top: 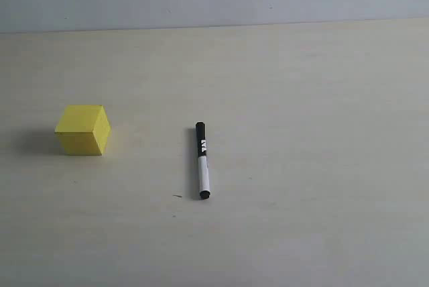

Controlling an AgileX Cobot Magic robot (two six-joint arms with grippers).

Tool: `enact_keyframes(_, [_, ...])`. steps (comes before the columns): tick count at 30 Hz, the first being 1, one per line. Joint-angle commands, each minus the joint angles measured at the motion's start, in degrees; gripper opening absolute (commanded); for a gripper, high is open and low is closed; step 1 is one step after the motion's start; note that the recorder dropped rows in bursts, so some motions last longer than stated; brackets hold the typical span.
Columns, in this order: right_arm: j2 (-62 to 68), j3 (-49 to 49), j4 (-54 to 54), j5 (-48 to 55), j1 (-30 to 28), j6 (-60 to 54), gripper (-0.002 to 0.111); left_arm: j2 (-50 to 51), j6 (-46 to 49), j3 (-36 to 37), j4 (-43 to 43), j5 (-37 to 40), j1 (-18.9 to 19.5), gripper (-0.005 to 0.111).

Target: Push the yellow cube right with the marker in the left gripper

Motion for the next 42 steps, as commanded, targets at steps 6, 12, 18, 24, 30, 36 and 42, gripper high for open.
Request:
enact_keyframes(6, [-0.4, 0.2, -0.6, -0.7, -0.3, -0.1, 0.000, -0.2, -16.0, -0.2, 1.1, -28.2, -0.4, 0.000])
enact_keyframes(12, [-0.4, 0.2, -0.6, -0.7, -0.3, -0.1, 0.000, -0.2, -17.2, -0.2, 1.3, -39.7, -0.4, 0.000])
enact_keyframes(18, [-0.4, 0.2, -0.6, -0.7, -0.3, -0.1, 0.000, -0.2, -17.1, -0.2, 0.7, -43.7, -0.4, 0.000])
enact_keyframes(24, [-0.4, 0.2, -0.6, -0.7, -0.3, -0.1, 0.000, 12.7, -27.7, -14.0, -0.7, -16.9, -0.3, 0.000])
enact_keyframes(30, [-0.4, 0.2, -0.5, -0.8, -0.3, -0.1, 0.000, 36.9, -31.2, -35.7, 10.0, 12.7, -3.9, 0.000])
enact_keyframes(36, [-0.4, 0.2, -0.5, -0.8, -0.3, -0.1, 0.000, 56.9, -19.3, -51.8, 6.4, 32.7, -16.0, 0.000])
enact_keyframes(42, [-0.4, 0.2, -0.5, -0.8, -0.3, -0.1, 0.000, 76.0, -19.3, -64.5, 2.5, 46.7, -24.8, 0.000])
